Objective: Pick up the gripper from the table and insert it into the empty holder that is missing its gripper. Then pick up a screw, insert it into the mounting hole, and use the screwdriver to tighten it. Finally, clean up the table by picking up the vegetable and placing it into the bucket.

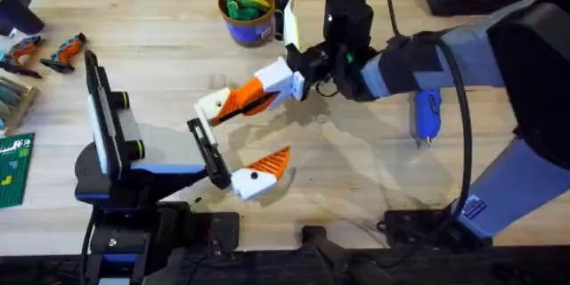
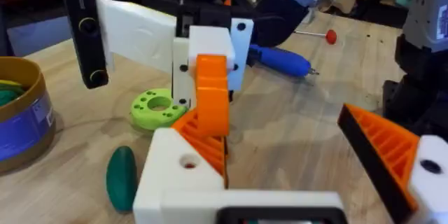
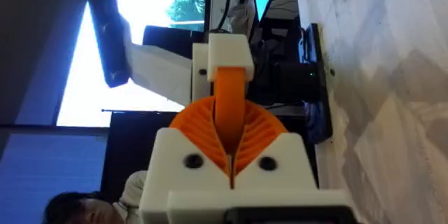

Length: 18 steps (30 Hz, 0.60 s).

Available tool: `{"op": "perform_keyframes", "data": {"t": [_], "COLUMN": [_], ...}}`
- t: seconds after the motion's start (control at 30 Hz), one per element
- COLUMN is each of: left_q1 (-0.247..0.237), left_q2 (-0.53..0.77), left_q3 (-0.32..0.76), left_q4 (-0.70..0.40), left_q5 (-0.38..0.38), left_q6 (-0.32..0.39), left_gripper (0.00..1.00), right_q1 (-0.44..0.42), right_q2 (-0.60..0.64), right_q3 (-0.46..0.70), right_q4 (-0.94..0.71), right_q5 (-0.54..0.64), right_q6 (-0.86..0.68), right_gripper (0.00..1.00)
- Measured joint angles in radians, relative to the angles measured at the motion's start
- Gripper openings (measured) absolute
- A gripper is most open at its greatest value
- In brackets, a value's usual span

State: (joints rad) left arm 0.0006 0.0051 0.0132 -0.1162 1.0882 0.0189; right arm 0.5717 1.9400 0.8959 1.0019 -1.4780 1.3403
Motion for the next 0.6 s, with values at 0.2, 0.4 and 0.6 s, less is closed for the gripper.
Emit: {"op": "perform_keyframes", "data": {"t": [0.2,0.4,0.6], "left_q1": [0.000,0.000,0.004], "left_q2": [0.000,0.000,0.000], "left_q3": [0.000,0.000,0.000], "left_q4": [0.000,0.000,0.003], "left_q5": [-0.001,-0.007,-0.030], "left_q6": [0.000,0.003,0.002], "left_gripper": [0.985,0.985,0.986], "right_q1": [0.002,0.002,0.000], "right_q2": [0.000,0.009,0.063], "right_q3": [0.001,0.017,0.084], "right_q4": [0.000,-0.002,0.000], "right_q5": [0.004,-0.005,-0.045], "right_q6": [0.000,0.002,0.018], "right_gripper": [0.012,0.012,0.012]}}
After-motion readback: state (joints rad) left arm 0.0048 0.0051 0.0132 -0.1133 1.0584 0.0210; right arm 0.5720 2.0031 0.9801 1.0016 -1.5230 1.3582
